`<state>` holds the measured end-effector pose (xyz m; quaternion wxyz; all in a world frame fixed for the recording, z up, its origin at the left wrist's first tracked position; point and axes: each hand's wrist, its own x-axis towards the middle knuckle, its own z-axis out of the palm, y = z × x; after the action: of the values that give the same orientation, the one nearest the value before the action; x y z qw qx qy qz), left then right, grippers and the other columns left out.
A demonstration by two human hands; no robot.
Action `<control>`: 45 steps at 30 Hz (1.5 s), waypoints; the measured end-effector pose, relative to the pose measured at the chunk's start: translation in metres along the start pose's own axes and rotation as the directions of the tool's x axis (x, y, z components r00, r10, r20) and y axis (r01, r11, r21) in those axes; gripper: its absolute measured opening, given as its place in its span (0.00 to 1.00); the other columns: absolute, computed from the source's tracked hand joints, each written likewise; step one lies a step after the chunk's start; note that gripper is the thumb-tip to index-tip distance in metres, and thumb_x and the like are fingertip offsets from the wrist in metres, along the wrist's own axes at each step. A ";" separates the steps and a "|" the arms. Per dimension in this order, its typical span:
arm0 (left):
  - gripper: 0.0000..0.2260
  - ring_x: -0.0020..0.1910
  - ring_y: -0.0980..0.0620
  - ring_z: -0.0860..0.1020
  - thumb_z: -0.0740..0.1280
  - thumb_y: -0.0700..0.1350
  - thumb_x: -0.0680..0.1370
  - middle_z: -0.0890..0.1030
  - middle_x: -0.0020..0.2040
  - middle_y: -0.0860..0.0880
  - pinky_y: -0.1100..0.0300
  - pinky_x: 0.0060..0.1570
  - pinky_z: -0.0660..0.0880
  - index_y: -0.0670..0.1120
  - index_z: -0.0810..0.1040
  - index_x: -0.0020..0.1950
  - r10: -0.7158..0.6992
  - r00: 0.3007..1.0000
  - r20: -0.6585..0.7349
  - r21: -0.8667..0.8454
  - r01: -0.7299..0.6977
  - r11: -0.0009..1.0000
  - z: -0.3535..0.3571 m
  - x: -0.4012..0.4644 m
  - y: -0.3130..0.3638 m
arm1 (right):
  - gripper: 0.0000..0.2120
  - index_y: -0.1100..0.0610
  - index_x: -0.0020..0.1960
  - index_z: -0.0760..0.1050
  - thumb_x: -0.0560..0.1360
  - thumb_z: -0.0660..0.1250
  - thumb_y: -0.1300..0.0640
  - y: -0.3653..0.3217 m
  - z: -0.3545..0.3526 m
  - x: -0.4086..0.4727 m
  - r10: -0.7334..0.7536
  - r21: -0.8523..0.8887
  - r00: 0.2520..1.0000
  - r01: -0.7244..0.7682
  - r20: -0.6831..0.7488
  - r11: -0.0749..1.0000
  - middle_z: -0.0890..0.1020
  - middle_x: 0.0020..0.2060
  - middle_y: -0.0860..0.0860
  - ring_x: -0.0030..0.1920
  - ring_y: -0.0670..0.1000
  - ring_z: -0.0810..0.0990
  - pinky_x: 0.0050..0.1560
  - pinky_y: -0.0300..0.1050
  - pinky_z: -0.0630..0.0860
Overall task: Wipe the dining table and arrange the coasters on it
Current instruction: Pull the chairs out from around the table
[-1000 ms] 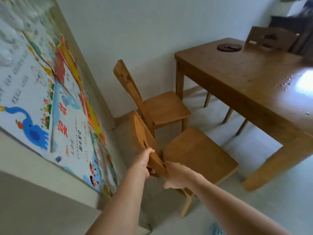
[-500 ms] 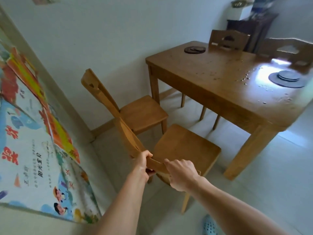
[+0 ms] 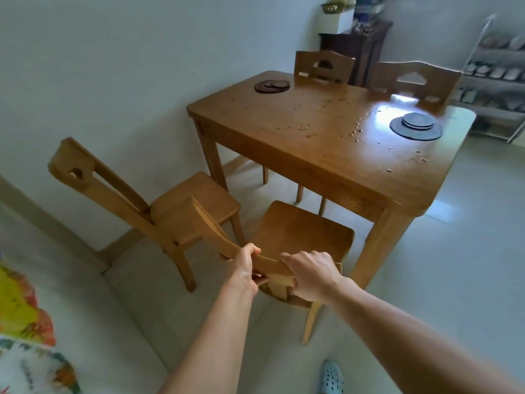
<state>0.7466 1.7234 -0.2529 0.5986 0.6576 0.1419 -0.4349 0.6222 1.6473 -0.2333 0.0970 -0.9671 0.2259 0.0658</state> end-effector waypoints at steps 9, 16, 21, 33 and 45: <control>0.19 0.54 0.38 0.77 0.68 0.44 0.74 0.78 0.56 0.39 0.42 0.52 0.79 0.43 0.72 0.63 -0.014 0.999 0.036 0.016 0.013 1.000 0.070 0.041 0.031 | 0.15 0.51 0.61 0.70 0.75 0.67 0.57 0.065 -0.016 0.044 0.045 -0.039 0.998 -0.047 -0.050 0.998 0.74 0.39 0.46 0.37 0.50 0.73 0.37 0.44 0.68; 0.25 0.55 0.38 0.76 0.69 0.45 0.73 0.77 0.58 0.39 0.42 0.51 0.77 0.46 0.68 0.70 -0.029 0.998 0.062 0.010 0.028 1.000 0.123 0.065 0.050 | 0.16 0.51 0.61 0.70 0.75 0.67 0.56 0.114 -0.028 0.071 0.072 -0.025 0.995 -0.074 -0.062 0.997 0.74 0.39 0.46 0.38 0.50 0.73 0.37 0.43 0.68; 0.21 0.56 0.38 0.76 0.68 0.44 0.75 0.76 0.58 0.39 0.42 0.52 0.76 0.45 0.69 0.67 -0.034 0.996 0.077 0.040 0.031 0.999 0.159 0.083 0.064 | 0.15 0.51 0.61 0.70 0.76 0.68 0.53 0.146 -0.035 0.091 0.098 -0.016 0.993 -0.099 -0.068 0.995 0.75 0.41 0.46 0.37 0.49 0.73 0.36 0.41 0.67; 0.21 0.58 0.34 0.75 0.68 0.50 0.77 0.74 0.61 0.39 0.36 0.53 0.76 0.47 0.66 0.66 -0.140 0.986 0.093 0.070 0.134 0.988 0.184 0.098 0.096 | 0.12 0.51 0.56 0.75 0.73 0.67 0.53 0.182 -0.048 0.125 0.204 -0.005 0.974 -0.205 0.099 0.979 0.80 0.43 0.47 0.41 0.50 0.78 0.39 0.43 0.71; 0.15 0.54 0.35 0.76 0.68 0.45 0.78 0.75 0.58 0.37 0.40 0.56 0.77 0.41 0.71 0.62 -0.224 0.952 0.210 0.300 0.156 0.941 0.155 0.140 0.143 | 0.11 0.47 0.53 0.75 0.72 0.70 0.53 0.149 -0.036 0.142 0.412 0.037 0.908 -0.416 0.075 0.909 0.82 0.46 0.46 0.45 0.51 0.82 0.43 0.46 0.78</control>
<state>0.8665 1.5006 -0.2473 0.4673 0.6609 0.0685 -0.5832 0.6849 1.4481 -0.2457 0.1134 -0.8916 0.4242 0.1107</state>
